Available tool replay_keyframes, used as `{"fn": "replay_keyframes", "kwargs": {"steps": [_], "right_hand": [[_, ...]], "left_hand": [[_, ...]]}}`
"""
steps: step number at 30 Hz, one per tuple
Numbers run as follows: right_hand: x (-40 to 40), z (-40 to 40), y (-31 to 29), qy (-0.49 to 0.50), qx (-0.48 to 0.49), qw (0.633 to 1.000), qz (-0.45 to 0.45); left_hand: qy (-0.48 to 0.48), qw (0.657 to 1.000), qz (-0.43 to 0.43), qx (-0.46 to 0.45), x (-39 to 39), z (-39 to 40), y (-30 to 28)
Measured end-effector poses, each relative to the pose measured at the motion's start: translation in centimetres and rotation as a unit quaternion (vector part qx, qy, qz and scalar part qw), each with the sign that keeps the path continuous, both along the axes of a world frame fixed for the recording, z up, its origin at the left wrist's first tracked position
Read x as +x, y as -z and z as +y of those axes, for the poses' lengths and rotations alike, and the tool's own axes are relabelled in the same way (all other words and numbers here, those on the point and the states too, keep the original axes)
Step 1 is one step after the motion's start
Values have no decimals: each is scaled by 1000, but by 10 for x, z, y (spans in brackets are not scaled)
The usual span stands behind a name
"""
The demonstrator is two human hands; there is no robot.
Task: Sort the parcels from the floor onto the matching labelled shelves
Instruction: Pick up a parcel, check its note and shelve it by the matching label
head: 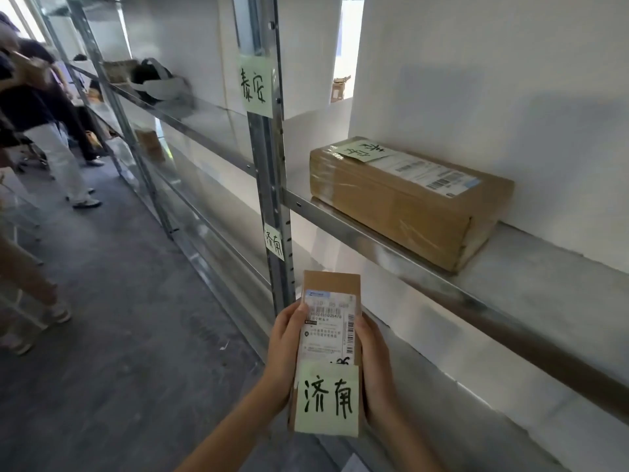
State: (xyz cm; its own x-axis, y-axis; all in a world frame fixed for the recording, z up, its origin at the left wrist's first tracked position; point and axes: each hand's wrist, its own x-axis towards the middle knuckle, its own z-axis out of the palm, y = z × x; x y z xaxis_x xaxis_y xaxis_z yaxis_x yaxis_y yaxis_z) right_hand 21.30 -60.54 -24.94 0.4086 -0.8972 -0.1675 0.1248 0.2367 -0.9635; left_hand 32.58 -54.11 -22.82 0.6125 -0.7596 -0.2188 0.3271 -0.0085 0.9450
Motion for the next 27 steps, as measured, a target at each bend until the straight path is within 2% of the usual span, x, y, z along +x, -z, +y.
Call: {"fn": "replay_keyframes", "kwargs": {"steps": [7,17,27], "right_hand": [[52,-1,9,53,11,998,11],[138,39,11,196,37,980,23],[149,54,15,261,28,965,29]], "left_hand": [[53,998,16,6,61,-18,18],[183,983,24,9,156,-15,27],[267,961,71,-2,169,-15,31]]}}
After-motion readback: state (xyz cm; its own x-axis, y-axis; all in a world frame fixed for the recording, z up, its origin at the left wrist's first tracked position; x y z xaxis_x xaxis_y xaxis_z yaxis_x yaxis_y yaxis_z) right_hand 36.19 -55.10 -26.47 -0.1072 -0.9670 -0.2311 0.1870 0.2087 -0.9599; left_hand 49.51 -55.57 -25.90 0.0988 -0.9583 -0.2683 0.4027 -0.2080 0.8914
